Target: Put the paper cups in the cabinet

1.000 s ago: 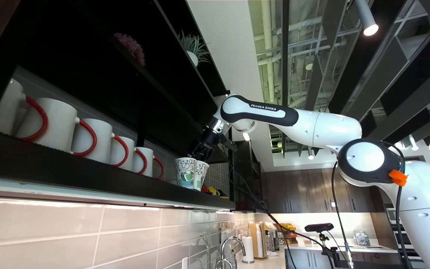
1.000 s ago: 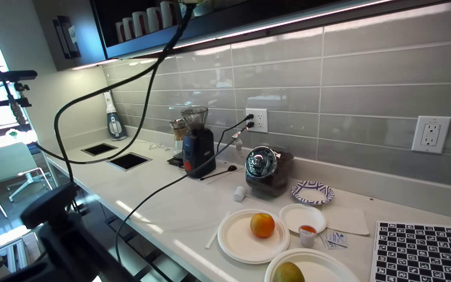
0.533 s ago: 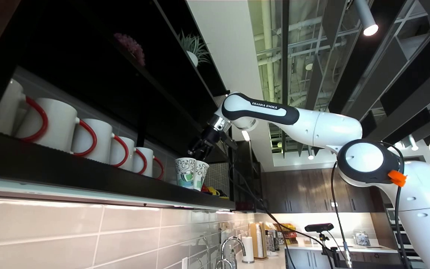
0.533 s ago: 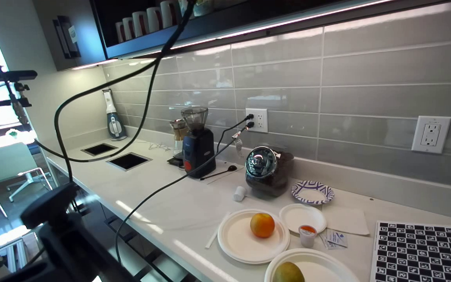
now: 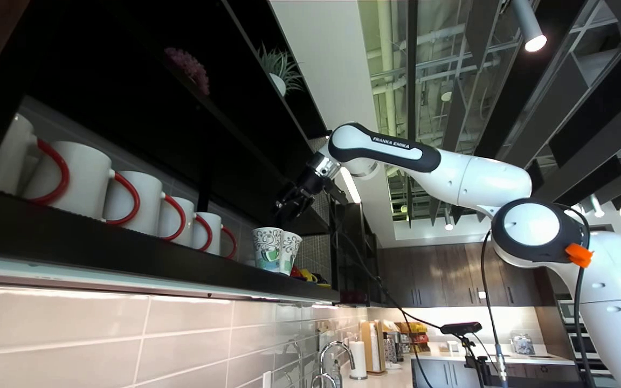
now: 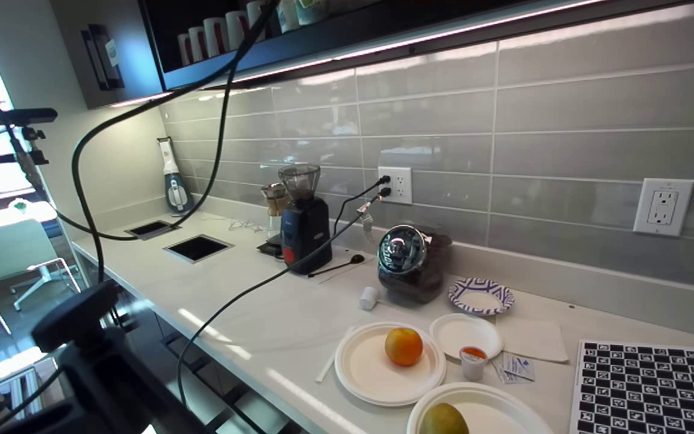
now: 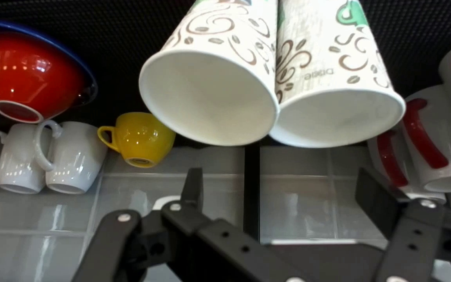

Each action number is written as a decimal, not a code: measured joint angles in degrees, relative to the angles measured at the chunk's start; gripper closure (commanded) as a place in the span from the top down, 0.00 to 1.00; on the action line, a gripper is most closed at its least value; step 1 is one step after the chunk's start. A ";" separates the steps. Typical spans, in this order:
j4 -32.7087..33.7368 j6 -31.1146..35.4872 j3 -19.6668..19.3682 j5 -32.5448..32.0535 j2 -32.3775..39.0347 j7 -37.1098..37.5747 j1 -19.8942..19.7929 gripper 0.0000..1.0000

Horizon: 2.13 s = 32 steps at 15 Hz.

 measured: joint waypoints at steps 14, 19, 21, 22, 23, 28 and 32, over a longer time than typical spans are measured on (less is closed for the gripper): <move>-7.38 4.25 -4.18 -0.24 -6.55 5.09 -2.39 1.00; -12.30 5.02 -5.08 -0.05 -6.85 5.96 -2.79 1.00; -13.93 5.85 -5.26 0.33 -6.80 6.30 -2.83 1.00; -14.57 6.31 -5.30 0.79 -6.81 6.33 -2.83 1.00; -15.14 6.81 -5.33 1.33 -6.83 6.33 -2.83 1.00; -16.75 8.20 -5.39 2.73 -6.88 6.61 -2.83 0.51; -17.06 8.45 -5.42 2.82 -6.88 7.26 -2.83 0.24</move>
